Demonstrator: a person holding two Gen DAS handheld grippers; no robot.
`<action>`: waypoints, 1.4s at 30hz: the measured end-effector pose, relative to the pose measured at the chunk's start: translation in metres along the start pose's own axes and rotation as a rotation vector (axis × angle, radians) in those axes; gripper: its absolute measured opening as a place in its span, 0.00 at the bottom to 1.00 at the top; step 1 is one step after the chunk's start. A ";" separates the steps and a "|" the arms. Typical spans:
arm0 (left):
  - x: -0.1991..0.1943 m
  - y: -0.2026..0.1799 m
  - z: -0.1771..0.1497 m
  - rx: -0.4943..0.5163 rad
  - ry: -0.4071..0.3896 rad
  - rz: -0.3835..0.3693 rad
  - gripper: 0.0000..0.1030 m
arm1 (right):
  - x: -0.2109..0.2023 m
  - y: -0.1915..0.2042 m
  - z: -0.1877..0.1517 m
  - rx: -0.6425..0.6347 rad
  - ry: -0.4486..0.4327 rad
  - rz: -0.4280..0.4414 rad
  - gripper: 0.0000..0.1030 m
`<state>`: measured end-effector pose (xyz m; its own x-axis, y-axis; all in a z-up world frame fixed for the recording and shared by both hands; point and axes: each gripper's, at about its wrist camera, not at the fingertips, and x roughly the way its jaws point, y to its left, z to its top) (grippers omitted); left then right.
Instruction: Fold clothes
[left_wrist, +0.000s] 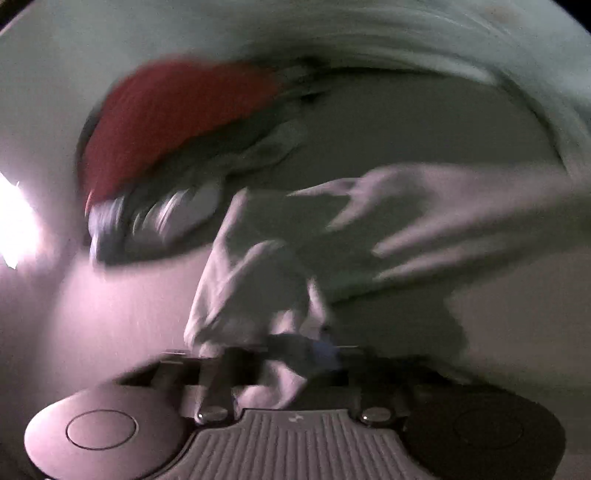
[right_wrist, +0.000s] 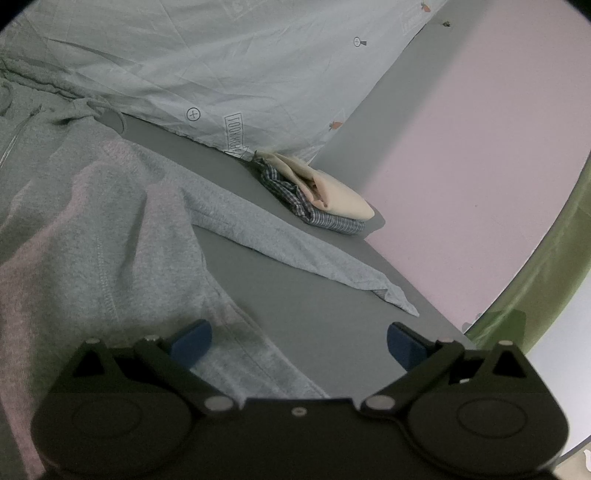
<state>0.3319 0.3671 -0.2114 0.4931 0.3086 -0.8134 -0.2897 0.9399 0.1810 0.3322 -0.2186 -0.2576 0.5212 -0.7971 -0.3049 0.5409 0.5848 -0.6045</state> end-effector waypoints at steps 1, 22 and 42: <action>-0.006 0.014 0.004 -0.072 -0.006 0.007 0.09 | 0.000 0.000 0.000 0.000 0.000 0.000 1.00; -0.053 0.151 0.005 -0.563 0.104 0.245 0.31 | 0.003 -0.003 0.003 0.010 0.024 0.010 1.00; 0.014 -0.247 0.125 0.113 -0.032 -0.411 0.49 | 0.107 -0.054 0.137 0.144 0.011 0.800 0.19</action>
<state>0.5129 0.1577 -0.1988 0.5748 -0.0922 -0.8131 0.0268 0.9952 -0.0939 0.4494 -0.3147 -0.1568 0.7802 -0.1306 -0.6117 0.0876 0.9911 -0.0999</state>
